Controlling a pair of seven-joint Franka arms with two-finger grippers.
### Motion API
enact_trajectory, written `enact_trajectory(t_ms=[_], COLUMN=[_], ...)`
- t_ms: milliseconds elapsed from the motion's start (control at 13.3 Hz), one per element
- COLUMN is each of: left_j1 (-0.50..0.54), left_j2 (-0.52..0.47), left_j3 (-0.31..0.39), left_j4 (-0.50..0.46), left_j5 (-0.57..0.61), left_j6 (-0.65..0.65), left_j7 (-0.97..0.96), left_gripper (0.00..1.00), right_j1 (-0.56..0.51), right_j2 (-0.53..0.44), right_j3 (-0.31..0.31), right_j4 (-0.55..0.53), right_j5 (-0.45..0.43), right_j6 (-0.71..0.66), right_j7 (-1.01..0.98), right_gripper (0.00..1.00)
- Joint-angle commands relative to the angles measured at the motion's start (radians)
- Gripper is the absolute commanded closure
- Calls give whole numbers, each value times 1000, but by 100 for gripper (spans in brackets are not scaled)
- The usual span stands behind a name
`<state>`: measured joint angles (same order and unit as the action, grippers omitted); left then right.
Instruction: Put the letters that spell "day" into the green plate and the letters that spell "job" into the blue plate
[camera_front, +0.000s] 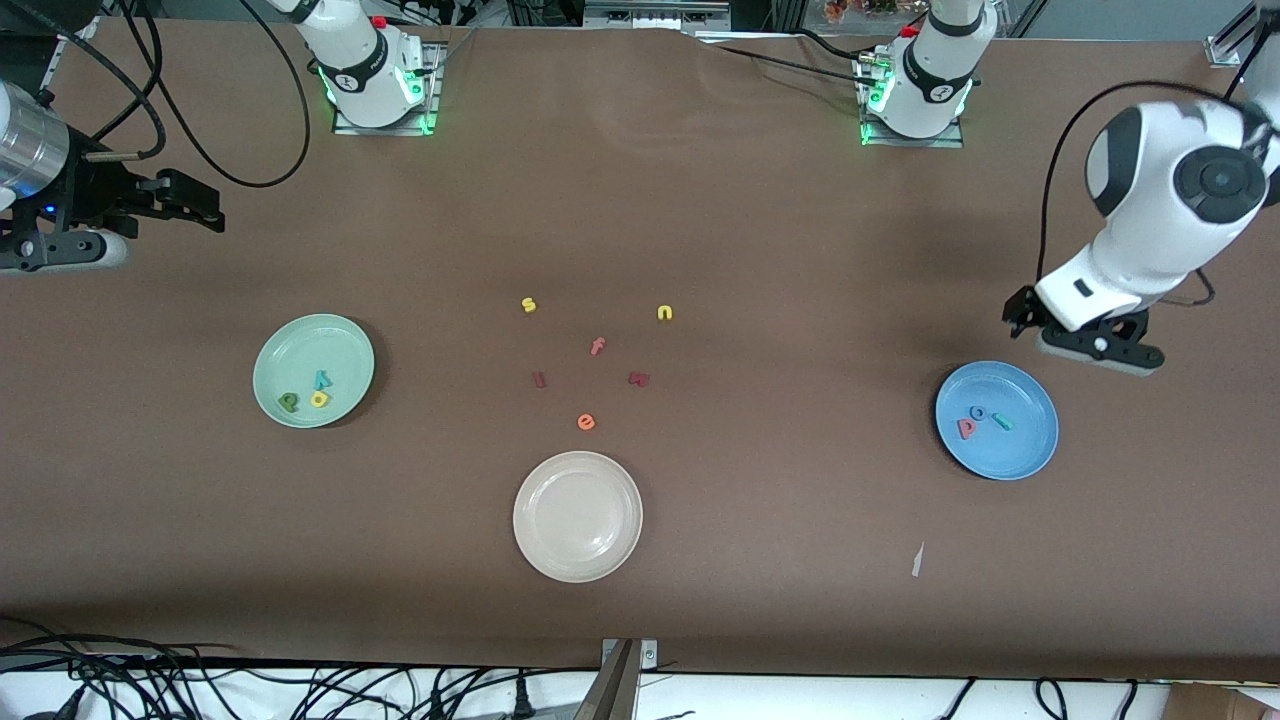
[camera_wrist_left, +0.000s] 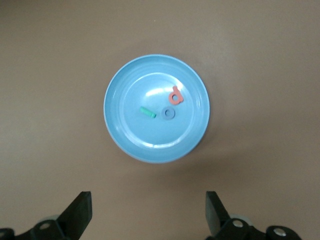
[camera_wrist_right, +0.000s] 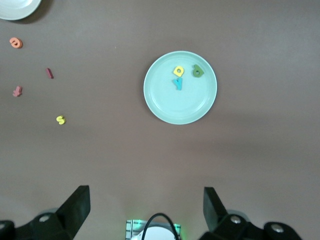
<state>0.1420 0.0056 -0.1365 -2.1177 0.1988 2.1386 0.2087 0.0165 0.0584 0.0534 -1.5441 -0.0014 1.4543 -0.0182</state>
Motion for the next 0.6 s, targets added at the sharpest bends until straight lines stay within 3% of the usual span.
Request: enact_trajectory(t_ms=[0, 301, 527], left_j1=[-10, -13, -13], left_j2=[-90, -99, -99], left_j3=[0, 12, 17], left_j4=[72, 396, 515], left_j5=[-44, -111, -128], left_j6=[-188, -610, -776], left_j7=[1, 3, 0], left_gripper=[0, 0, 0], right_j1=[-7, -18, -15], right_j2=[-31, -45, -38], right_j3=[8, 8, 6], right_j4=[-34, -67, -62], right_j5=[-11, -11, -11], right_j6=[40, 81, 72], right_j7=[-17, -17, -17], right_gripper=[0, 0, 0])
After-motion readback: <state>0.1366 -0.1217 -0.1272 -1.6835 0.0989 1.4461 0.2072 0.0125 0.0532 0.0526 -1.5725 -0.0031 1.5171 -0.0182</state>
